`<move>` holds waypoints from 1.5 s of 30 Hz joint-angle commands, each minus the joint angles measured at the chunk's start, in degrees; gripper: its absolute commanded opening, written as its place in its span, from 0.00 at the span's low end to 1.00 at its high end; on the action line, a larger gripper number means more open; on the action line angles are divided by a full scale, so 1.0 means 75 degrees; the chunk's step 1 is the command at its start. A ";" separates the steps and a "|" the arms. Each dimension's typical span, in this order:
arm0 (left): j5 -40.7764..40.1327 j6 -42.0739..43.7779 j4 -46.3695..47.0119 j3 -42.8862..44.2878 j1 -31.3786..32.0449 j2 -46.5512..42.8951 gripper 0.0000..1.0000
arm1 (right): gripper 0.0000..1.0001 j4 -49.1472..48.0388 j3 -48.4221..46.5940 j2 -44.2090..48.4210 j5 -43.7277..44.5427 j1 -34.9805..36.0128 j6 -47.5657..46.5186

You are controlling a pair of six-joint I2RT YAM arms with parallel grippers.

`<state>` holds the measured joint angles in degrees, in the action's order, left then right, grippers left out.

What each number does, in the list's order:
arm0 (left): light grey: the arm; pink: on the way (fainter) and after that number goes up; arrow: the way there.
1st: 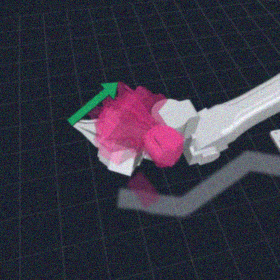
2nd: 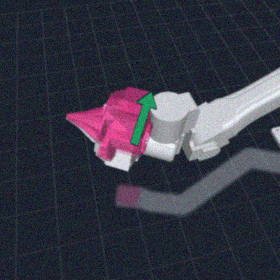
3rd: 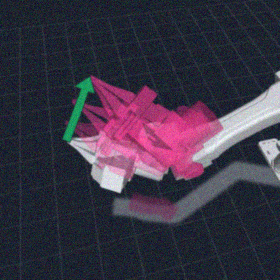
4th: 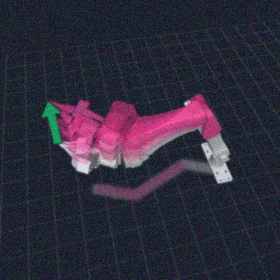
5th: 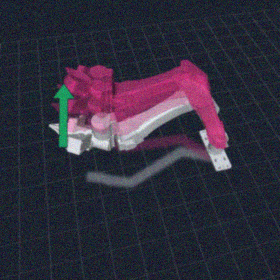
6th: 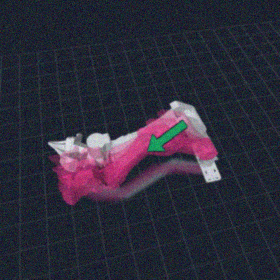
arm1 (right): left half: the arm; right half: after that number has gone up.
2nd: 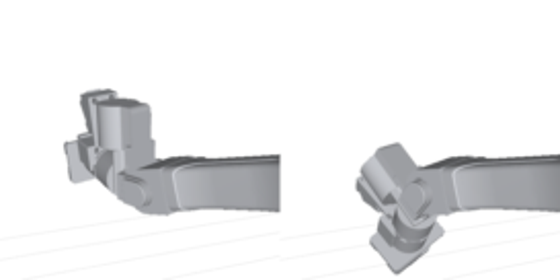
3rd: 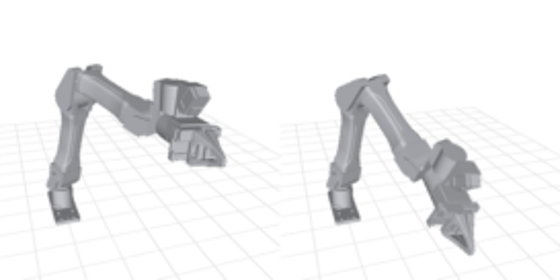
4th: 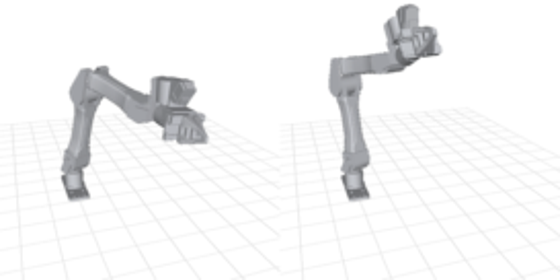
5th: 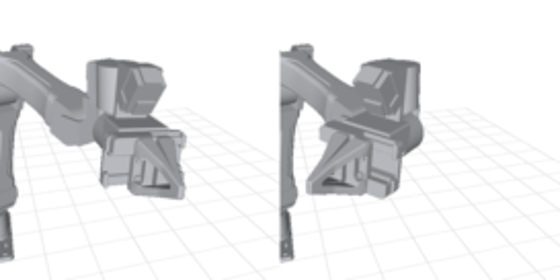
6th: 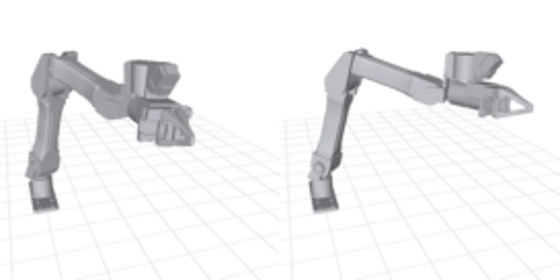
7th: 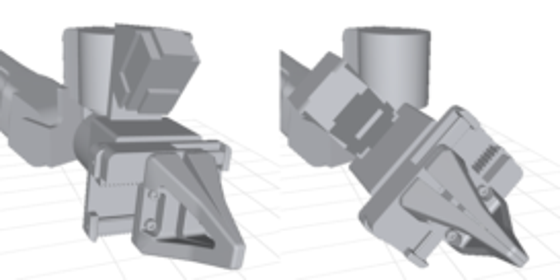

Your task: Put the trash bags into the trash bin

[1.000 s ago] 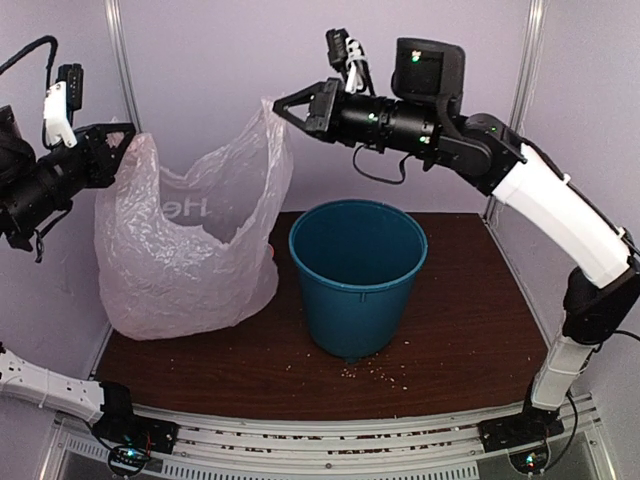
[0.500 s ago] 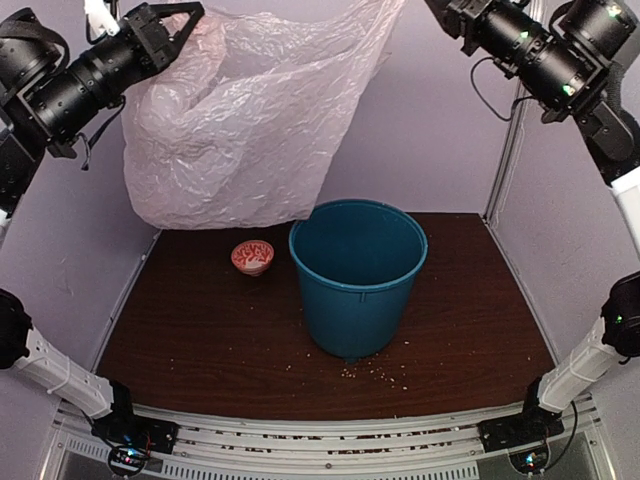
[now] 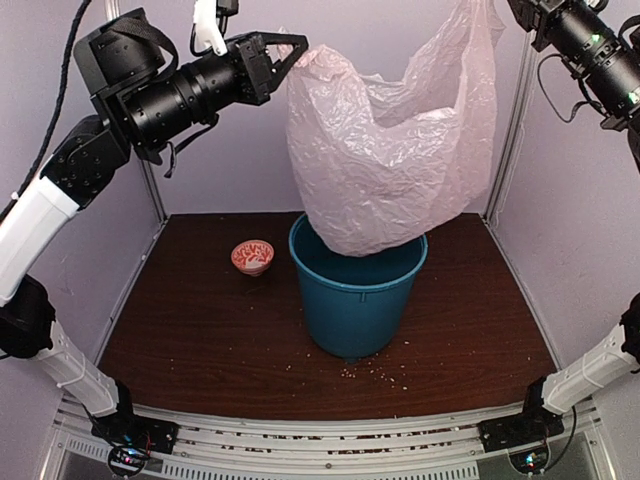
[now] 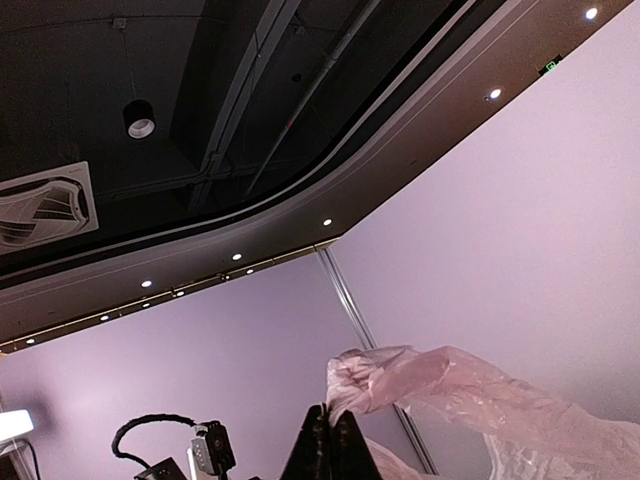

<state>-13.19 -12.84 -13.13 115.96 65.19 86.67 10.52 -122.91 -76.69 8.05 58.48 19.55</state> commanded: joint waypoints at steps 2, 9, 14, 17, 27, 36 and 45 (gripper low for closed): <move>-0.0485 -0.0058 0.0578 -0.0829 -0.0037 -0.0321 0.00 | 0.00 0.0277 0.0265 0.0077 0.0139 -0.0033 -0.0245; -0.1509 -0.0074 0.0555 -0.2342 -0.0214 -0.1185 0.00 | 0.00 0.0262 0.0753 -0.0134 -0.0290 -0.0030 0.0050; -0.2011 -0.0152 0.0346 -0.2880 -0.0485 -0.1757 0.00 | 0.00 0.0163 0.0455 -0.0641 -0.0922 -0.0033 0.0327; -0.2276 -0.0152 0.0168 -0.3111 -0.0638 -0.2058 0.00 | 0.00 0.0038 0.0211 -0.0991 -0.1283 -0.0030 0.0520; -0.2792 -0.0202 -0.0717 -0.3492 -0.0805 -0.2521 0.00 | 0.00 0.0081 0.0040 -0.1581 -0.1700 -0.0038 0.0839; -0.2758 -0.0430 -0.0524 -0.4361 -0.0816 -0.2730 0.00 | 0.59 0.0740 -0.0186 -0.1110 -0.1594 -0.0347 0.1015; -0.2874 -0.0466 -0.0633 -0.4731 -0.1121 -0.3058 0.00 | 0.73 0.1592 0.1511 0.0637 -0.0456 -0.1103 0.1394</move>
<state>-33.50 -15.55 -18.31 80.88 58.00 65.87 19.68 -117.32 -77.60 -0.05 51.83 27.86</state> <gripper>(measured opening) 0.002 0.727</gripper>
